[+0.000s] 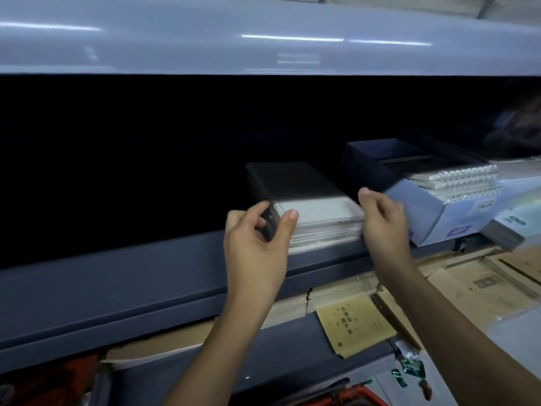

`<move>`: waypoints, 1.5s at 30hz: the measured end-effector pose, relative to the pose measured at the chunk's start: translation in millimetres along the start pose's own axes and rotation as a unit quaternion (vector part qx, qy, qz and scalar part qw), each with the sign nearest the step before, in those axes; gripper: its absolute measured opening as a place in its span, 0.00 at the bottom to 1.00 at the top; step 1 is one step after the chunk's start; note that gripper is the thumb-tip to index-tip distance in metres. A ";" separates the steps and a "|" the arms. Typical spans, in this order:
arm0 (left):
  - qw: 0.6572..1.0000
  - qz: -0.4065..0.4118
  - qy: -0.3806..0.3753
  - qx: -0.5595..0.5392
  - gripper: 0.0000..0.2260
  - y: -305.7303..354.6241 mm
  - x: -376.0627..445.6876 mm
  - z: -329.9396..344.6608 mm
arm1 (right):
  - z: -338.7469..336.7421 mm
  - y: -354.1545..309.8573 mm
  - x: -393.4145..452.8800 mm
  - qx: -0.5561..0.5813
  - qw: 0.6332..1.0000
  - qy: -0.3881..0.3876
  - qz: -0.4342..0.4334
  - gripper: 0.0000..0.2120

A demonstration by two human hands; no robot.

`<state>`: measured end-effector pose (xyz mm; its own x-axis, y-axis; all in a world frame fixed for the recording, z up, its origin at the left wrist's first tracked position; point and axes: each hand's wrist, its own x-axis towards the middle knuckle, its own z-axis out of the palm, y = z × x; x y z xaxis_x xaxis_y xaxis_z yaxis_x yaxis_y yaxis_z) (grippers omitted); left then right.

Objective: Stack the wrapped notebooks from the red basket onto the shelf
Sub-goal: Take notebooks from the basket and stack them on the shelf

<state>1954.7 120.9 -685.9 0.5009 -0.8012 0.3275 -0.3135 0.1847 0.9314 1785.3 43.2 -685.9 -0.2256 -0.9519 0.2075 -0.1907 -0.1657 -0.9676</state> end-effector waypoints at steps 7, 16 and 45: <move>0.997 -0.010 -0.027 -0.070 0.24 -7.3 -3.0 2.6 | -25.1 8.3 -11.6 -0.007 0.992 -0.126 -0.008 0.21; 0.997 -0.026 -0.021 -0.076 0.26 2.9 -7.4 -10.8 | -29.5 -0.4 -18.1 -0.004 0.991 -0.130 0.014 0.25; 0.896 -0.316 -0.308 0.051 0.08 -187.4 -255.7 -74.9 | -48.8 211.4 -299.3 -0.501 0.759 -0.397 0.125 0.07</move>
<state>1945.7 333.8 -932.3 0.0743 -0.8953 -0.4392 -0.2114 -0.4445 0.8705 1765.9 305.6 -945.5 0.1970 -0.8425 -0.5014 -0.9568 -0.0538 -0.2857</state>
